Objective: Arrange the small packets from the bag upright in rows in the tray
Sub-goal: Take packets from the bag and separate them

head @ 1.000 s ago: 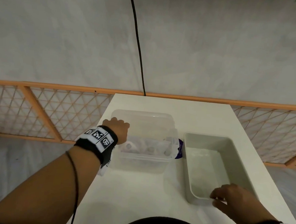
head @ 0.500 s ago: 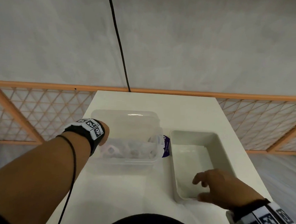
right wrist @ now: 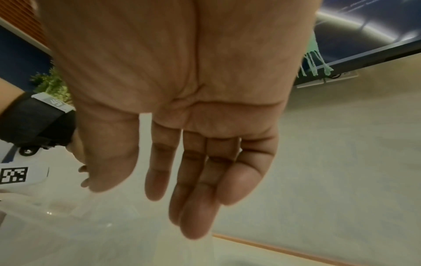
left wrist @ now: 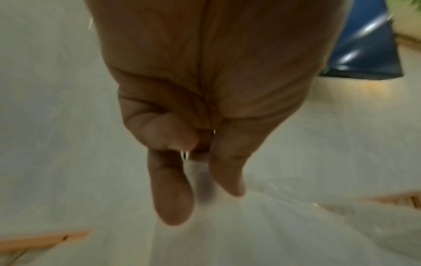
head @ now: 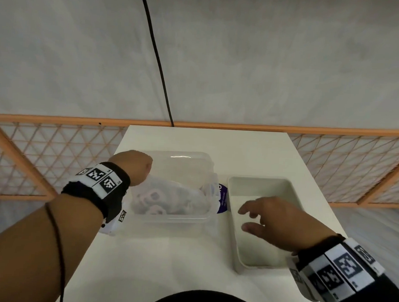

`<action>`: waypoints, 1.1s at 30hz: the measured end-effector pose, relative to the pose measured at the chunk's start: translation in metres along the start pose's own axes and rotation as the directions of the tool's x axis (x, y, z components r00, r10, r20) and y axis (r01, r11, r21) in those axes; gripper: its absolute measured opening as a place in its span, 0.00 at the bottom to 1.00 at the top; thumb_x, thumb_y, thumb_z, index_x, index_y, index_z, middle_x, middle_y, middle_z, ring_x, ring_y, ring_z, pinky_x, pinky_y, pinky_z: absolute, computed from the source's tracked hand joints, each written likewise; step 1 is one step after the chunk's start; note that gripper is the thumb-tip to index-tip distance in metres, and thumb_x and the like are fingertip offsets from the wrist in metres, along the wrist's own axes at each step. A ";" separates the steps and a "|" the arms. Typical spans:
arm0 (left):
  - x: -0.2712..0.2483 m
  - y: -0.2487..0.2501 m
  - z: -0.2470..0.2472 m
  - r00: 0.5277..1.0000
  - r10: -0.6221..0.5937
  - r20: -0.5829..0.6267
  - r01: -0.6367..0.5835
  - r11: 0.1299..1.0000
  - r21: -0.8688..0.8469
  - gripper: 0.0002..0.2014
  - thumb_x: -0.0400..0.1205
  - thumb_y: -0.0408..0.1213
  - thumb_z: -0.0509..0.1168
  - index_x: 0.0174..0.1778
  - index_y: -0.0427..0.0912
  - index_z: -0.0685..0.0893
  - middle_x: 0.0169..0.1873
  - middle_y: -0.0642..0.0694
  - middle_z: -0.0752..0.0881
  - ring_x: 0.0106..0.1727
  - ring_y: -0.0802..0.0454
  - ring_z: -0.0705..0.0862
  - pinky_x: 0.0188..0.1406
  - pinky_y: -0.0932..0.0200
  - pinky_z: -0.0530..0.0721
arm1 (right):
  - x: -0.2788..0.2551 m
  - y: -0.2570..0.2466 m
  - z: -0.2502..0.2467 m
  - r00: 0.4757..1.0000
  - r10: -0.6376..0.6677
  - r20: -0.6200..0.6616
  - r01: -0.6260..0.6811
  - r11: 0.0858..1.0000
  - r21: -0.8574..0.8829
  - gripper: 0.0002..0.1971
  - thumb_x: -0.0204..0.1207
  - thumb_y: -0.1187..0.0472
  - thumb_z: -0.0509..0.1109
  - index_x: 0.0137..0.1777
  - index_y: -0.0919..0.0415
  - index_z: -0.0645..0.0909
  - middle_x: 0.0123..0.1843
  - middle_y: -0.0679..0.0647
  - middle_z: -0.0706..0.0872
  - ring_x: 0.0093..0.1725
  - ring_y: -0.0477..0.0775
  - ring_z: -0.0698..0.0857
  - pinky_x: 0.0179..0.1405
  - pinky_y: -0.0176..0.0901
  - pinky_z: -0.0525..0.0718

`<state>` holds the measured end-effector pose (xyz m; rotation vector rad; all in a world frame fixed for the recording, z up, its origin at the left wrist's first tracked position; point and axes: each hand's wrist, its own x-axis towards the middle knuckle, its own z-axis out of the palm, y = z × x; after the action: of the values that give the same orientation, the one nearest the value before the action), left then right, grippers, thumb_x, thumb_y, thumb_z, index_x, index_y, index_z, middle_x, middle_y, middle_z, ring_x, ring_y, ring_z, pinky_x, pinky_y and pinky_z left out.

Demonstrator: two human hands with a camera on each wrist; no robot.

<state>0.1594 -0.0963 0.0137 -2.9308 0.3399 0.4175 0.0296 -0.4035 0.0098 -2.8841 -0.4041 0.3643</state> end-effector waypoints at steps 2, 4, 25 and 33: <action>-0.014 0.000 -0.007 0.991 -0.030 -0.129 0.010 0.988 -0.154 0.07 0.80 0.32 0.55 0.41 0.49 0.75 0.46 0.47 0.83 0.44 0.47 0.78 0.38 0.58 0.71 | 0.007 -0.008 -0.007 0.997 -0.051 -0.062 0.050 0.999 -0.017 0.16 0.77 0.42 0.66 0.64 0.41 0.78 0.56 0.43 0.84 0.42 0.39 0.75 0.55 0.39 0.80; -0.030 0.003 -0.018 0.957 -0.086 -0.277 0.000 0.955 -0.296 0.08 0.80 0.31 0.57 0.39 0.49 0.75 0.42 0.49 0.82 0.42 0.48 0.78 0.34 0.58 0.69 | 0.013 -0.020 -0.017 0.984 -0.101 -0.145 0.101 0.995 -0.008 0.15 0.77 0.44 0.65 0.62 0.42 0.79 0.55 0.44 0.84 0.40 0.40 0.76 0.52 0.38 0.79; -0.166 0.049 -0.035 0.834 -0.238 -0.498 -0.317 0.532 -0.785 0.06 0.77 0.28 0.69 0.36 0.42 0.86 0.24 0.45 0.87 0.23 0.59 0.85 0.26 0.72 0.82 | 0.013 -0.120 -0.035 0.768 -0.359 -0.531 0.459 0.886 0.066 0.12 0.79 0.46 0.66 0.45 0.52 0.86 0.37 0.44 0.86 0.37 0.45 0.80 0.39 0.44 0.79; -0.167 0.024 -0.001 0.836 -0.357 -0.417 -0.228 0.466 -0.855 0.06 0.79 0.25 0.66 0.37 0.37 0.85 0.26 0.40 0.87 0.23 0.58 0.85 0.24 0.76 0.79 | 0.014 -0.096 0.008 0.920 -0.312 -0.239 0.312 0.949 -0.039 0.12 0.80 0.48 0.62 0.43 0.52 0.82 0.41 0.46 0.86 0.38 0.47 0.79 0.41 0.44 0.82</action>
<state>-0.0020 -0.0862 0.0604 -4.0804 0.0174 -0.5117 0.0171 -0.3076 0.0217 -2.7510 -0.8016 -0.0425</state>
